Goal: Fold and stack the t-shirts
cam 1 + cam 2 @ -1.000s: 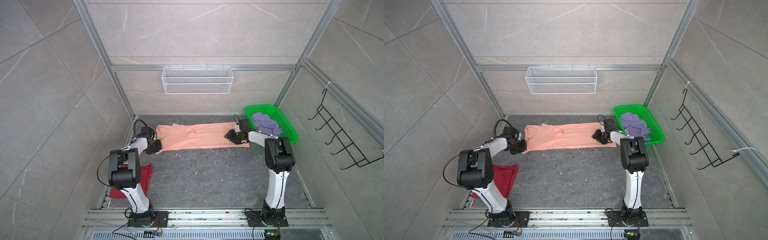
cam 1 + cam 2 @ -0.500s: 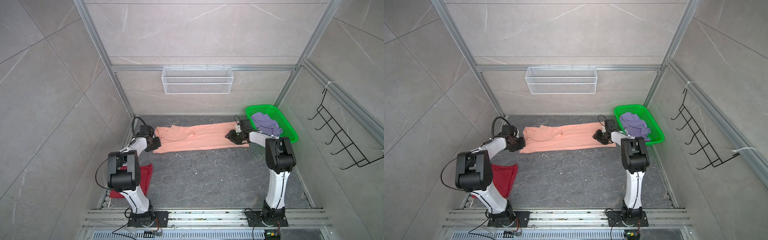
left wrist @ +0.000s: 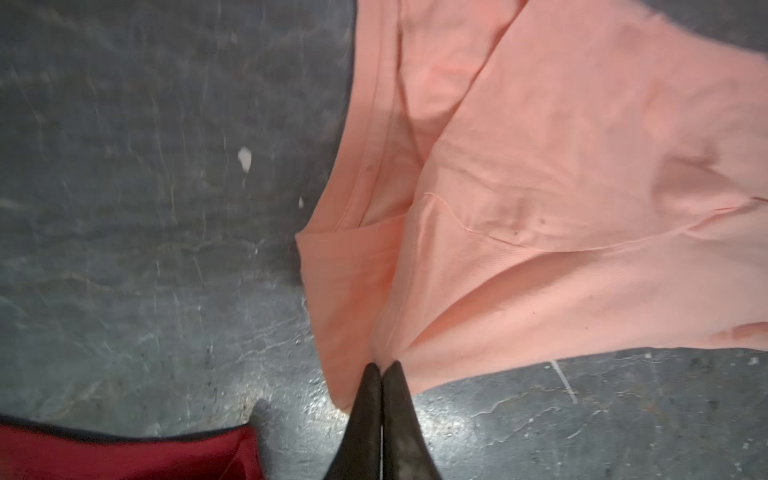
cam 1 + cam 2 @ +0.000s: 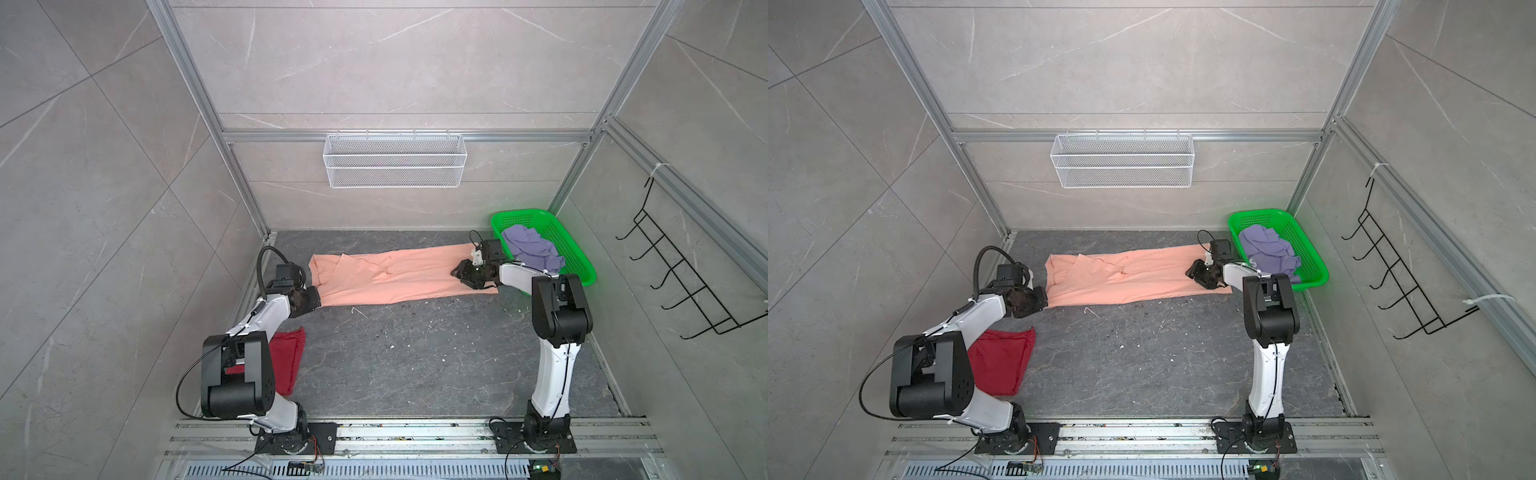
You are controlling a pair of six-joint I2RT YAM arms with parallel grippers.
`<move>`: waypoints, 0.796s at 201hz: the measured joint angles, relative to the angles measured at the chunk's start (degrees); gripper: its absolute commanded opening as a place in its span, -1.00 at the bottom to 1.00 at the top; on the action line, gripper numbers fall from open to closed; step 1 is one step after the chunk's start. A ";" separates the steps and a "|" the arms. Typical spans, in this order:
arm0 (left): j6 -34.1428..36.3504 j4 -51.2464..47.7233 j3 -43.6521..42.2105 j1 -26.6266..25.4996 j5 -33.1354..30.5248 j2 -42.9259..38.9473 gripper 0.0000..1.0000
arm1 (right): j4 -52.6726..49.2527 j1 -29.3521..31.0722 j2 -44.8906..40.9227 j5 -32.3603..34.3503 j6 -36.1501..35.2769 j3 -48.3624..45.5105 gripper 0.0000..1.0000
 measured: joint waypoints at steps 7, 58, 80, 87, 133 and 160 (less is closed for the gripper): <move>-0.37 -0.09 -0.81 0.00 -0.46 0.35 -1.00 | 0.00 -0.02 0.00 0.00 -0.11 0.00 0.05; -2.89 0.04 -2.34 -0.04 -2.86 0.57 -1.00 | -0.20 -0.24 0.00 0.00 -0.74 0.00 0.05; -3.65 -0.33 -2.19 -0.22 -4.26 1.42 -1.00 | -0.52 -0.33 0.00 -0.22 -1.64 0.02 0.05; -3.87 -0.42 -2.16 -0.26 -4.66 1.75 -1.00 | -0.83 -0.37 0.00 -0.26 -2.08 0.09 0.05; -5.57 -2.10 -2.10 -0.31 -7.34 2.12 -0.80 | -6.40 -0.66 -1.95 0.68 -6.80 -0.26 0.05; -6.62 -3.30 -1.27 -0.20 -8.92 2.62 -0.48 | -10.01 -1.20 -5.16 1.49 -9.81 -2.34 0.06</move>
